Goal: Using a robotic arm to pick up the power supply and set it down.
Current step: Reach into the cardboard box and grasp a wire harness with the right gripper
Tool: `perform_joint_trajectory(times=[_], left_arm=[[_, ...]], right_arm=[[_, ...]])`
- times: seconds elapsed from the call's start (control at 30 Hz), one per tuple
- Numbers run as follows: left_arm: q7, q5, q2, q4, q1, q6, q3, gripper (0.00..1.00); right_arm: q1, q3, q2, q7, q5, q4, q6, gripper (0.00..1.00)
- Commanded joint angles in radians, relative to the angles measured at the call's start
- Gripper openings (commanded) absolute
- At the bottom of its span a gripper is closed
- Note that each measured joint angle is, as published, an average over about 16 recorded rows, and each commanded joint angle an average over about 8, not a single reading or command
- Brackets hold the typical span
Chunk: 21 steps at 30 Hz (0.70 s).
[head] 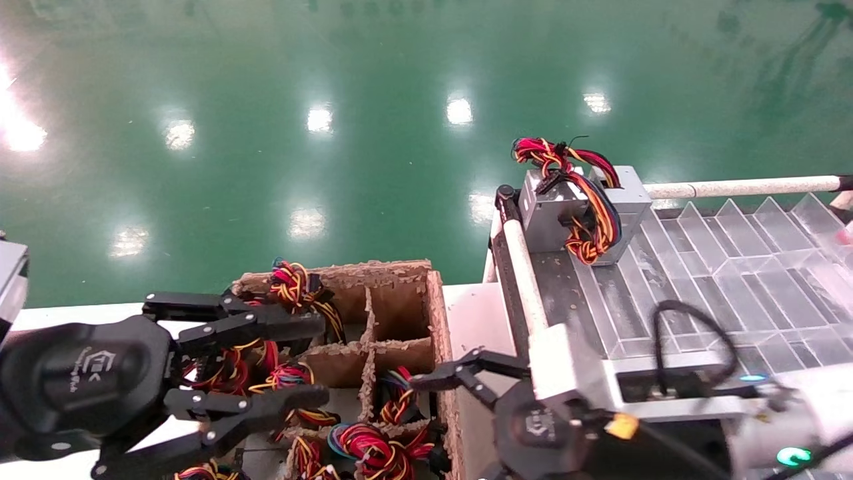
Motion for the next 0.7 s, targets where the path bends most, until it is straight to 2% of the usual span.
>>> perform_joint_trajectory(times=[0.03,0.23,0.27,0.7], left_arm=[[0.000,0.000,0.000,0.000,0.000,0.000,0.000,0.00],[0.000,0.000,0.000,0.000,0.000,0.000,0.000,0.00],[0.000,0.000,0.000,0.000,0.000,0.000,0.000,0.00],[0.000,0.000,0.000,0.000,0.000,0.000,0.000,0.00]], right_arm=[[0.010,-0.020,-0.024,-0.003,-0.025,-0.013,-0.004,0.82],[0.040,-0.062,-0.092,-0.003,-0.085,-0.075,0.003,0.07],[0.046,-0.068,-0.103,-0.004,-0.092,-0.086,0.003,0.01],[0.125,-0.133,-0.218,-0.011,-0.169,-0.217,-0.019,0.00]])
